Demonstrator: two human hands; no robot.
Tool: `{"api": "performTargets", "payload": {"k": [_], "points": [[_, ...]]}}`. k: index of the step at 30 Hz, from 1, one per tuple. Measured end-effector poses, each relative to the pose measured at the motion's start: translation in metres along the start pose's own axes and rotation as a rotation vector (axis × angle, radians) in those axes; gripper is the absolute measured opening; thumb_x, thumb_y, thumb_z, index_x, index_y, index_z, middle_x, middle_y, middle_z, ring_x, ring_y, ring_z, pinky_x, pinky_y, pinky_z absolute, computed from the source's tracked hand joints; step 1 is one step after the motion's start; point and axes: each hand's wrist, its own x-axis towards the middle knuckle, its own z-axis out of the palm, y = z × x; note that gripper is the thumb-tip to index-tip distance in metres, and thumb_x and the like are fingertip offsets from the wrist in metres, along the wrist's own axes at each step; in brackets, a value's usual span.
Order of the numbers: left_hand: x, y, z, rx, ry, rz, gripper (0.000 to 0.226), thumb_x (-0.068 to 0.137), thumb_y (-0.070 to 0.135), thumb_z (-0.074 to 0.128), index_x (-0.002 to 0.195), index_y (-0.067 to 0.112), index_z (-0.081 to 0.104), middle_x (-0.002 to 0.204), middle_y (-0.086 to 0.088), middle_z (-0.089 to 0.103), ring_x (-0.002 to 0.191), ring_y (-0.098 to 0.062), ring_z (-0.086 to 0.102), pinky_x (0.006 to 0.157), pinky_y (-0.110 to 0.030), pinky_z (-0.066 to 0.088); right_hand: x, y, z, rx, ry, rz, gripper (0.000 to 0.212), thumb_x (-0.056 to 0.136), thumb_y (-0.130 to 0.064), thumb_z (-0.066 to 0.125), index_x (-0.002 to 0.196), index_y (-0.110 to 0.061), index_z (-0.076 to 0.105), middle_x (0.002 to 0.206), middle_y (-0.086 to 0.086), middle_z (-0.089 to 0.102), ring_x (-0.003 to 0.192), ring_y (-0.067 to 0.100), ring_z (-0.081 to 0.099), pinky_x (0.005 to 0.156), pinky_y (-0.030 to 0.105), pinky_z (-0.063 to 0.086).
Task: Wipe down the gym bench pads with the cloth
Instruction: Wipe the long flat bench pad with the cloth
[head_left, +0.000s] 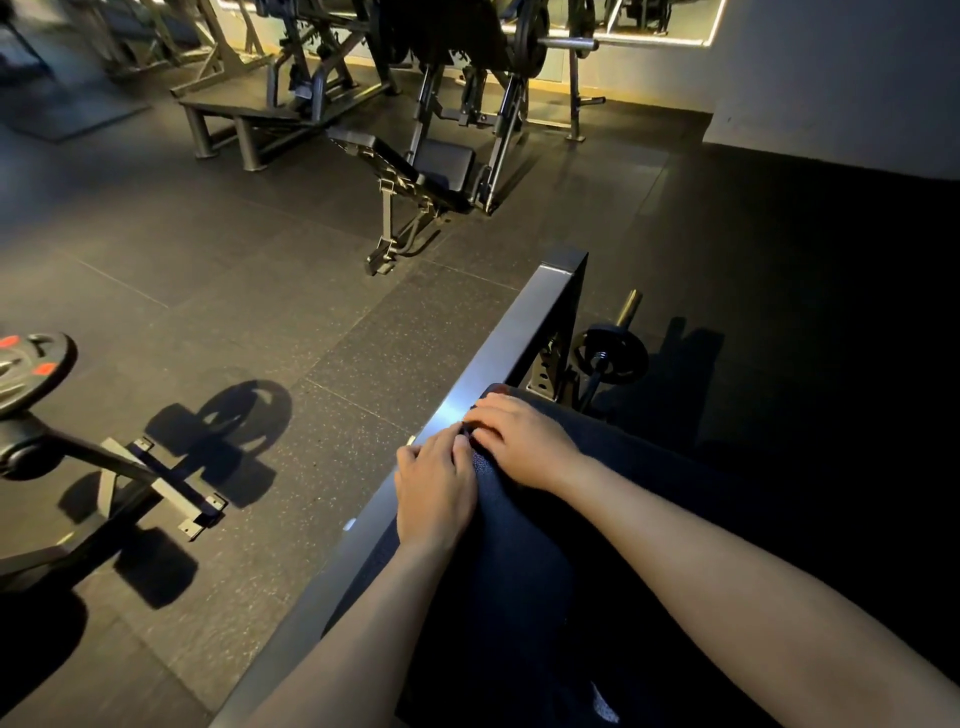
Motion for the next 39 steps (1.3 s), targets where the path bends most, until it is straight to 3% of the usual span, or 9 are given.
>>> {"api": "performTargets", "payload": {"k": [5, 10, 12, 15, 18, 23, 28, 36, 39], "points": [[0.002, -0.004, 0.004, 0.077, 0.030, 0.057, 0.042, 0.103, 0.042, 0.029, 0.133, 0.036, 0.058, 0.129, 0.019, 0.062, 0.105, -0.016, 0.038, 0.101, -0.038, 0.038, 0.015, 0.006, 0.002, -0.072, 0.119, 0.170, 0.029, 0.102, -0.028, 0.041, 0.122, -0.020, 0.061, 0.131, 0.000, 0.057, 0.129, 0.023, 0.044, 0.111, 0.037, 0.031], [0.001, -0.001, 0.000, -0.034, 0.019, 0.058, 0.037, 0.102, 0.041, 0.027, 0.118, 0.044, 0.060, 0.107, 0.020, 0.064, 0.100, -0.015, 0.042, 0.091, -0.036, 0.039, -0.013, -0.014, 0.002, 0.013, 0.019, 0.001, 0.034, 0.104, -0.027, 0.042, 0.133, -0.022, 0.059, 0.142, -0.005, 0.053, 0.135, 0.013, 0.039, 0.119, 0.033, 0.022], [0.002, -0.005, 0.002, 0.018, 0.038, 0.106, 0.044, 0.100, 0.045, 0.024, 0.123, 0.041, 0.061, 0.114, 0.019, 0.066, 0.102, -0.015, 0.044, 0.095, -0.037, 0.040, -0.022, -0.009, 0.000, 0.002, 0.025, -0.006, 0.034, 0.105, -0.027, 0.042, 0.133, -0.023, 0.059, 0.145, -0.006, 0.051, 0.139, 0.012, 0.037, 0.118, 0.032, 0.020], [-0.002, -0.013, 0.009, 0.162, 0.104, 0.198, 0.043, 0.103, 0.038, 0.034, 0.131, 0.028, 0.065, 0.131, 0.013, 0.066, 0.106, -0.019, 0.048, 0.101, -0.036, 0.039, -0.026, 0.000, -0.003, -0.018, 0.133, 0.160, 0.031, 0.104, -0.026, 0.043, 0.129, -0.022, 0.060, 0.142, -0.003, 0.052, 0.138, 0.014, 0.037, 0.115, 0.031, 0.025], [-0.005, -0.016, 0.014, 0.272, 0.123, 0.247, 0.048, 0.101, 0.038, 0.030, 0.128, 0.025, 0.067, 0.131, 0.010, 0.065, 0.104, -0.023, 0.051, 0.098, -0.036, 0.041, -0.033, -0.015, -0.003, -0.042, 0.182, 0.236, 0.030, 0.103, -0.024, 0.042, 0.128, -0.019, 0.059, 0.138, 0.000, 0.053, 0.137, 0.018, 0.037, 0.113, 0.033, 0.026], [-0.008, -0.021, 0.008, 0.316, 0.089, 0.432, 0.039, 0.101, 0.023, 0.033, 0.110, 0.020, 0.071, 0.124, 0.010, 0.068, 0.117, -0.013, 0.058, 0.096, -0.033, 0.036, -0.064, -0.040, 0.014, -0.002, 0.107, 0.091, 0.035, 0.105, -0.027, 0.040, 0.135, -0.021, 0.057, 0.147, -0.002, 0.049, 0.142, 0.015, 0.033, 0.116, 0.030, 0.023], [-0.023, -0.025, 0.005, 0.230, 0.058, 0.369, 0.058, 0.102, 0.040, 0.024, 0.129, 0.015, 0.068, 0.138, -0.002, 0.063, 0.133, -0.016, 0.049, 0.112, -0.026, 0.023, -0.070, -0.021, 0.004, -0.088, 0.189, 0.238, 0.032, 0.104, -0.025, 0.042, 0.132, -0.020, 0.057, 0.144, 0.000, 0.050, 0.139, 0.017, 0.036, 0.114, 0.032, 0.025], [-0.037, -0.023, -0.006, 0.125, -0.005, 0.370, 0.060, 0.100, 0.042, 0.022, 0.128, 0.015, 0.068, 0.134, 0.002, 0.065, 0.134, -0.012, 0.050, 0.115, -0.030, 0.029, -0.094, -0.047, 0.023, -0.039, 0.120, 0.096, 0.035, 0.105, -0.029, 0.041, 0.137, -0.023, 0.055, 0.148, -0.004, 0.047, 0.143, 0.015, 0.033, 0.114, 0.030, 0.028], [-0.041, -0.024, -0.006, 0.139, -0.017, 0.358, 0.051, 0.102, 0.037, 0.031, 0.131, 0.015, 0.066, 0.138, 0.000, 0.063, 0.135, -0.014, 0.048, 0.117, -0.029, 0.027, -0.090, -0.027, 0.007, -0.097, 0.165, 0.225, 0.033, 0.105, -0.026, 0.042, 0.135, -0.020, 0.054, 0.146, 0.000, 0.047, 0.139, 0.017, 0.034, 0.112, 0.030, 0.028]]}}
